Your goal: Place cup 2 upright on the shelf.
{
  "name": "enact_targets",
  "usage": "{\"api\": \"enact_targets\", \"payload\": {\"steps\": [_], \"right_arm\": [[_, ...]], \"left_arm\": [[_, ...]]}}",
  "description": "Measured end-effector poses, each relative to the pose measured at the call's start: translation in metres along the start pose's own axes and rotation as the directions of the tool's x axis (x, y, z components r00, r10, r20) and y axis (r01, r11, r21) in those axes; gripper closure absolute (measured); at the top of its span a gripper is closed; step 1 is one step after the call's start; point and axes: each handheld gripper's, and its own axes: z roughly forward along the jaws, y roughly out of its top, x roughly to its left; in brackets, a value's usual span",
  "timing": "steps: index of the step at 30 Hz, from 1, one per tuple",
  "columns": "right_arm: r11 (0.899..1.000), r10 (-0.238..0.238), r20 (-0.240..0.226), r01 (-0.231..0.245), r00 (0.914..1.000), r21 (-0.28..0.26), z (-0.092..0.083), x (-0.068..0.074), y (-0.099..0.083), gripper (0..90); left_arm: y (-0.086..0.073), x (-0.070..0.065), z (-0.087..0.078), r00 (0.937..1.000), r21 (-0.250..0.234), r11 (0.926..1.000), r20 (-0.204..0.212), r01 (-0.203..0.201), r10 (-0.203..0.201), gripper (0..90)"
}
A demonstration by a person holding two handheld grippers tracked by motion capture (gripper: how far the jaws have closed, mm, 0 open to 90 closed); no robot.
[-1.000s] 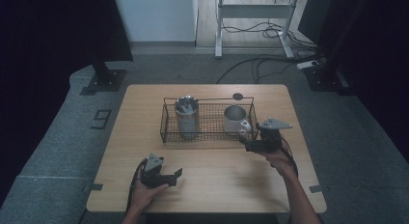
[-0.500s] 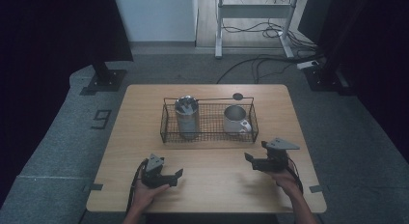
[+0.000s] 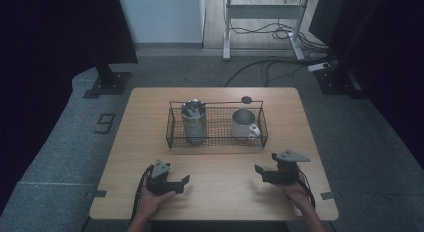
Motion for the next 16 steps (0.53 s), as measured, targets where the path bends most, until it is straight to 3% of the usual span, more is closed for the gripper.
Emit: {"api": "enact_targets", "payload": {"steps": [16], "right_arm": [[1.0,0.002,0.008,-0.002,1.0,-0.001,-0.0003,-0.0009,-0.002,12.4]], "left_arm": [[0.0004,0.0003,-0.0009,1.0,-0.002,1.0,-0.002,-0.005,0.005,6.6]]}}
